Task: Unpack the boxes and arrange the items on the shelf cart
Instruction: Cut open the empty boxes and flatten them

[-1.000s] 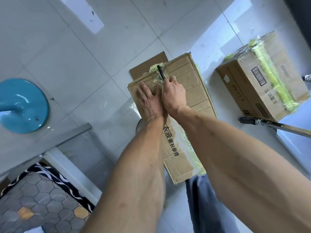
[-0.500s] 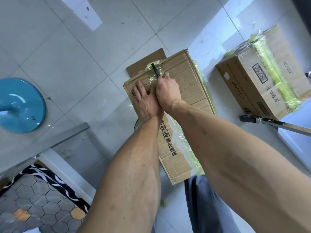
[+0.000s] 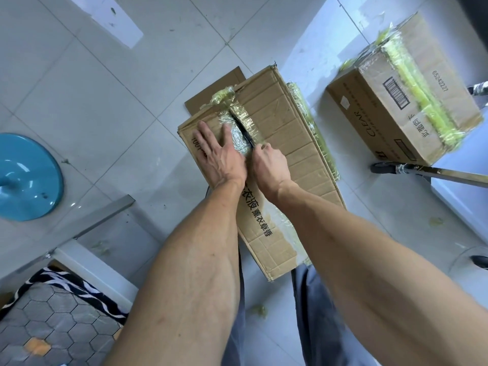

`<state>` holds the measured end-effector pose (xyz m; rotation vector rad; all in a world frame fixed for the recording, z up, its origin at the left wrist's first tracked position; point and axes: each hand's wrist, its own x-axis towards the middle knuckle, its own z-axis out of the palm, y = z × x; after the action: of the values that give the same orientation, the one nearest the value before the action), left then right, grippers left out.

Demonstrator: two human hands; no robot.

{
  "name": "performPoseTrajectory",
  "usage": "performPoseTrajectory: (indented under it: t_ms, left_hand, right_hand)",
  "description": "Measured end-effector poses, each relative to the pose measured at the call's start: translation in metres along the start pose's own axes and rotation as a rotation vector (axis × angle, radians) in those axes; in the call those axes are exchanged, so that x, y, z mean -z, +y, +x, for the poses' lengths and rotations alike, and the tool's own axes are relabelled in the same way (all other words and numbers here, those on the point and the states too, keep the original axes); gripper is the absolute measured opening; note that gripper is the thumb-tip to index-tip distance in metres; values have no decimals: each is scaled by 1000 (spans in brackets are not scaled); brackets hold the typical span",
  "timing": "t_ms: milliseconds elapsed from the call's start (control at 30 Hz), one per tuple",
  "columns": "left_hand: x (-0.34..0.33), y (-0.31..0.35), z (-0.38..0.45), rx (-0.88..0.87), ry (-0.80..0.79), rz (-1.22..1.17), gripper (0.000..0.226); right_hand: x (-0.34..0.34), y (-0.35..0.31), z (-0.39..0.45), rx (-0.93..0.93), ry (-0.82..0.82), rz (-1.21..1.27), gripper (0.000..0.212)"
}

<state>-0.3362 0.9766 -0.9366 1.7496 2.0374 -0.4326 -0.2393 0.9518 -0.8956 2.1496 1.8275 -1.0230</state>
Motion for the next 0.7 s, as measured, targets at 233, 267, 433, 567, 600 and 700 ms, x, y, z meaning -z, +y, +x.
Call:
performPoseTrajectory:
  t_ms: [233, 267, 433, 567, 600, 700]
  left_hand:
    - [-10, 2, -38, 323, 28, -98, 77]
    - [-14, 3, -49, 374, -13, -131, 78]
    - [-48, 7, -116, 421, -150, -201, 83]
    - [-68, 15, -151, 517, -199, -292, 81]
    - [-71, 19, -157, 509, -192, -305, 80]
    - [-78, 27, -168, 479, -102, -294, 79]
  right_hand:
    - [-6, 8, -17, 41, 55, -23, 19]
    - [-7, 7, -21, 57, 37, -39, 20]
    - [-12, 9, -43, 92, -28, -126, 28]
    - [-23, 30, -79, 84, -111, -133, 23]
    - [-26, 40, -91, 77, -141, -139, 23]
    - [-37, 78, -129, 41, -201, -142, 24]
